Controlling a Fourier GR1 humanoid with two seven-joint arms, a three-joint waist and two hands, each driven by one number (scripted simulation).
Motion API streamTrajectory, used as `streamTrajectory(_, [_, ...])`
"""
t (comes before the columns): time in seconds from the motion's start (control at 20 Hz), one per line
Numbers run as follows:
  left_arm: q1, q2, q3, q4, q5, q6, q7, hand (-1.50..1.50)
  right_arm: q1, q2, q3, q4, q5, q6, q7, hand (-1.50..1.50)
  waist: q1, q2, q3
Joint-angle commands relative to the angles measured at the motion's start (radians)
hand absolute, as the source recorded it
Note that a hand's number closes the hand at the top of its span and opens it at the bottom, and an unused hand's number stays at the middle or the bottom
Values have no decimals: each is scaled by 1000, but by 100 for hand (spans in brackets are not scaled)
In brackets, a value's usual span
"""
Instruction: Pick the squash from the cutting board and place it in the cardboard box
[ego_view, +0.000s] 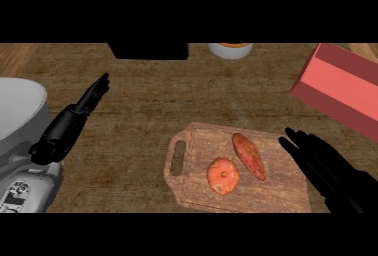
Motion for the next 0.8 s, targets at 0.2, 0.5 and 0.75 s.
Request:
streamTrajectory(0.2, [21, -9, 3, -12, -10, -6, -5, 0, -253, 140, 272, -13, 60, 296, 459, -150, 9, -2, -1])
streamTrajectory(0.5, [4, -3, 26, 23, 0, -33, -12, 0, -357, 403, 415, 143, 98, 358, 682, -150, -1, -3, -1])
streamTrajectory(0.75, [23, -5, 41, 5, 2, -38, -12, 0, -354, 530, 465, 310, 171, 311, 670, -150, -6, -2, 2])
